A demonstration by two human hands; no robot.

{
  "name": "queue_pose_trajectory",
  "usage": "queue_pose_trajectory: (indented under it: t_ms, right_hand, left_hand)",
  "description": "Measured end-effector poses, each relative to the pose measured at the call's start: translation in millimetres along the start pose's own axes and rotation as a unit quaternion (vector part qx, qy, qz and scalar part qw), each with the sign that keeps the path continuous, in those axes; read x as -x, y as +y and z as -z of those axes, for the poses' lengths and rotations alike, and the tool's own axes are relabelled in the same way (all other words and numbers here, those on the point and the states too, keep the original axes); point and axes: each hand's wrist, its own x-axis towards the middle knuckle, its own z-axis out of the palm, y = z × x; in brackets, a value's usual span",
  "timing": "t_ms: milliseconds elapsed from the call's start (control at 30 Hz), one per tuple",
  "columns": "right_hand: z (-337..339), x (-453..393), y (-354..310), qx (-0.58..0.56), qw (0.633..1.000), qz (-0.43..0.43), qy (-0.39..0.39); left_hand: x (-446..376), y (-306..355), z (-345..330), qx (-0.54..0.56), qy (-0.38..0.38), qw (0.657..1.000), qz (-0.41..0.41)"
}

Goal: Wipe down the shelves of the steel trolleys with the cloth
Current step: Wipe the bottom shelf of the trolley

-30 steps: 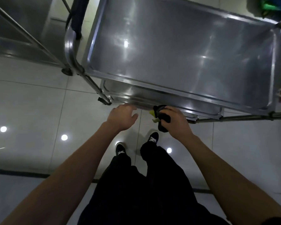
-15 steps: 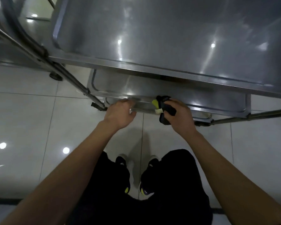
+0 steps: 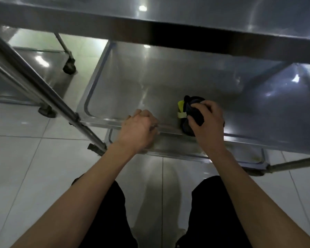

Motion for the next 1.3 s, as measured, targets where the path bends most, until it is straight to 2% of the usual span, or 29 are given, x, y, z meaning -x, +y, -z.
queue_pose_trajectory:
  t_ms: [133,267,400,700,900,1033,1167,1233,1300]
  right_hand:
    - [-23,-5,4,0.108,0.992,0.013,-0.056]
    - [-14,-16,5,0.048,0.993,-0.006,-0.110]
    - [-12,-28,12,0.067,0.988,-0.009,-0.135]
    - [-12,-62,42,0.097,0.988,-0.020,-0.120]
    - [-4,-79,65,0.111,0.984,-0.006,-0.138]
    - [2,-80,65,0.072,0.987,-0.034,-0.139]
    - [7,-68,61,0.060,0.989,-0.046,-0.125]
    - [6,-64,60,0.079,0.988,-0.046,-0.127]
    - [2,-65,58,0.092,0.987,-0.039,-0.128]
  left_hand:
    - [-1,-2,-15,0.013,0.052,0.999,0.002]
    - [0,4,-11,0.007,0.043,0.999,0.014]
    - [-5,9,-9,-0.050,0.030,0.998,0.001]
    - [-45,31,-18,-0.151,0.054,0.985,-0.060]
    - [-66,52,-27,-0.145,0.062,0.986,-0.045]
    - [-64,58,-31,-0.090,0.062,0.994,-0.028]
    - [-47,36,-21,-0.007,0.085,0.992,-0.094]
    - [-39,10,-14,-0.016,0.139,0.987,-0.073]
    - [-31,-16,-9,-0.048,0.142,0.988,-0.019]
